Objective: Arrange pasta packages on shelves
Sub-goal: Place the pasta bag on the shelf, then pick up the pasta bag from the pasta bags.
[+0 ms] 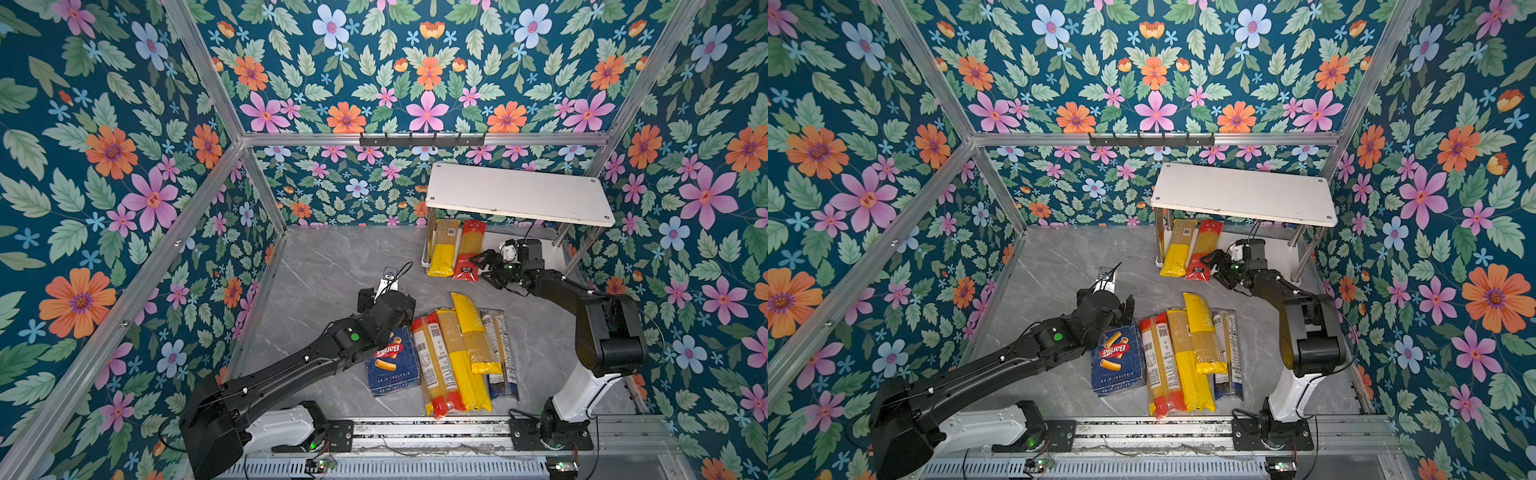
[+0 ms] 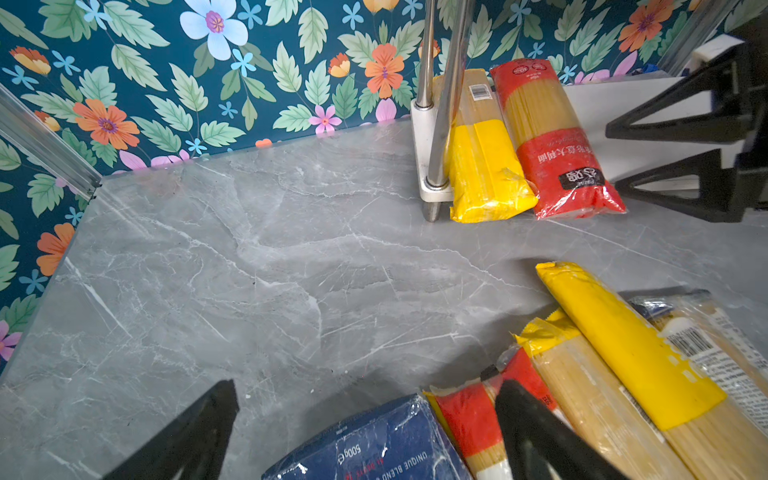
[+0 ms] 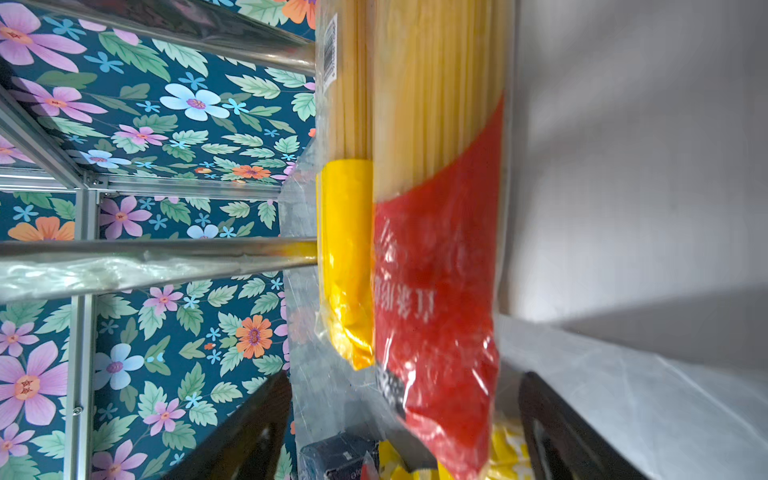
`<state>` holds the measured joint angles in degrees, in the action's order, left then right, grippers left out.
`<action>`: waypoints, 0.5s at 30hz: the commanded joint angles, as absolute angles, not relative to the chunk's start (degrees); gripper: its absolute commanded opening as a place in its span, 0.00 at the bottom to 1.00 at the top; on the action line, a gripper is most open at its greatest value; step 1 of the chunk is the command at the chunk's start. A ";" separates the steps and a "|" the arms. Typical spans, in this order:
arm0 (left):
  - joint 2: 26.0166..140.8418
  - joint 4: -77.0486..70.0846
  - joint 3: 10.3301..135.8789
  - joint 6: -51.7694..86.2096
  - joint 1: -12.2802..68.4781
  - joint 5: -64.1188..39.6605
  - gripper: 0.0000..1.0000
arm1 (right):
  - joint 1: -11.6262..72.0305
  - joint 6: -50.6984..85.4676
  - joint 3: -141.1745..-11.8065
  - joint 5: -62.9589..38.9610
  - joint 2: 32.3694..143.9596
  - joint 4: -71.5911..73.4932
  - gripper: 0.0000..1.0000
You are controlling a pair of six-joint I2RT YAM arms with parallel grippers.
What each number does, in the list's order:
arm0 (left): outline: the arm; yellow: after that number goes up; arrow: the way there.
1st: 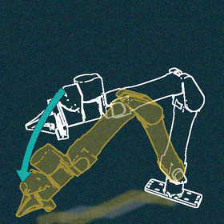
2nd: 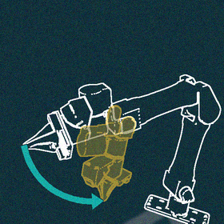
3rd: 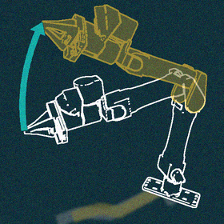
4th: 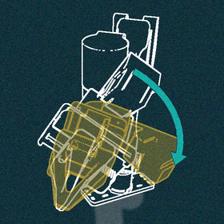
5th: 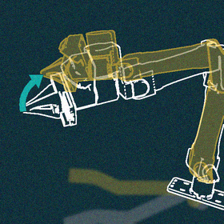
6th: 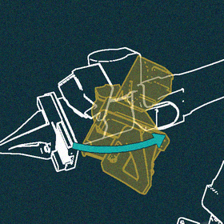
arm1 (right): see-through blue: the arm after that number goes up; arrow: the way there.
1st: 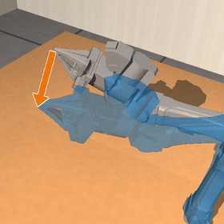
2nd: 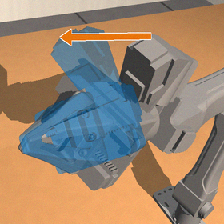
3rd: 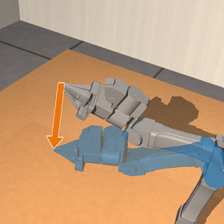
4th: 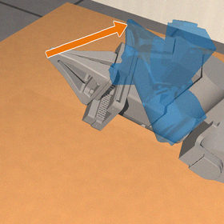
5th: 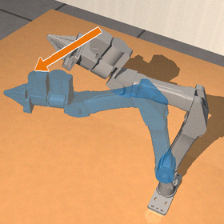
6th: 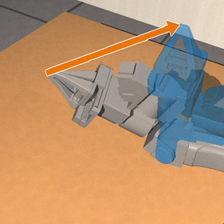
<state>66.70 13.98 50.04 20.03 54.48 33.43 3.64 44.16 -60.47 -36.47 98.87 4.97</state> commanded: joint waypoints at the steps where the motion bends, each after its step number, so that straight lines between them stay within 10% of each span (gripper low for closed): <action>1: 66.10 12.10 49.57 21.14 54.40 32.99 1.00 | 3.73 40.91 -57.67 -34.95 94.25 0.99 0.86; 15: 63.84 10.61 47.48 23.63 54.45 29.53 1.00 | 11.79 33.00 -46.83 -25.21 66.63 -21.21 0.86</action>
